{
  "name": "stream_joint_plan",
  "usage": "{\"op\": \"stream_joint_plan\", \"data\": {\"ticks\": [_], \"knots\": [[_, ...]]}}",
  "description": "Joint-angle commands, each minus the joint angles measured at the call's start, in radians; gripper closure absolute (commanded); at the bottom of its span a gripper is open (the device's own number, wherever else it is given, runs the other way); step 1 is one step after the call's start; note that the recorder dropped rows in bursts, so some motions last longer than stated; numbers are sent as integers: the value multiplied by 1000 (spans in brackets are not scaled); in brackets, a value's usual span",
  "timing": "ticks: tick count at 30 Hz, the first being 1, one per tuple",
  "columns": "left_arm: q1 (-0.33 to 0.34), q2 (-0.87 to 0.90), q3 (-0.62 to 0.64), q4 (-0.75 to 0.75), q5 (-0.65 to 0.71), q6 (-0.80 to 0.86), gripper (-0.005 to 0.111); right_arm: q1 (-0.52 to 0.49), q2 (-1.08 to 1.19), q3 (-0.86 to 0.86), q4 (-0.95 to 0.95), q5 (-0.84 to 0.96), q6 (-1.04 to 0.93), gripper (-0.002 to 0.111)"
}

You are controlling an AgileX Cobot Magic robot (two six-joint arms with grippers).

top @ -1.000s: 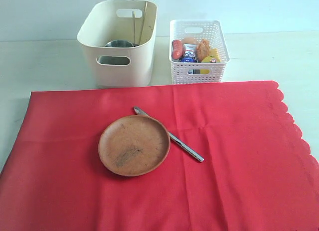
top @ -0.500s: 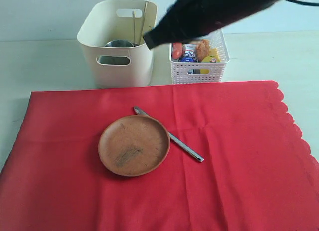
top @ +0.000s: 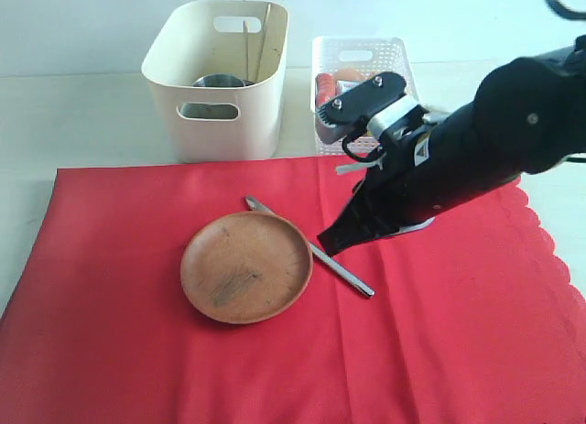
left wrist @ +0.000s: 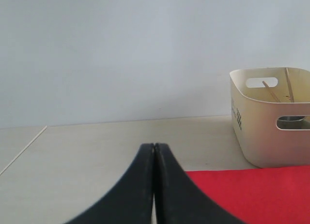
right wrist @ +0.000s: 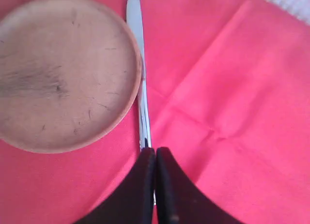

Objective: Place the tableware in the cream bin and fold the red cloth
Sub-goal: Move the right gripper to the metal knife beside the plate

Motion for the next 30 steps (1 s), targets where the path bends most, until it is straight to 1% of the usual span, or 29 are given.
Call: {"op": "stream_joint_plan", "data": {"ticks": [1,7,9,19,22,26,28,30], "knots": [[1,-6,0,2,2,-3,107,-5,92,6,9,-73,-6,94],[1,-6,0,2,2,-3,107,-5,161,-15,37,-84,-22,72],[1,-6,0,2,2,-3,107,-5,169,-24,58,-57,-46,68],[1,-6,0,2,2,-3,107,-5,210,-31,211,-41,-223,68],[1,-6,0,2,2,-3,107,-5,254,-65,216,-2,-249,68],[1,-6,0,2,2,-3,107,-5,318,-112,207,1,-272,68],[1,-6,0,2,2,-3,107,-5,345,-124,201,5,-283,70],[1,-6,0,2,2,-3,107,-5,360,-129,179,19,-277,74]]}}
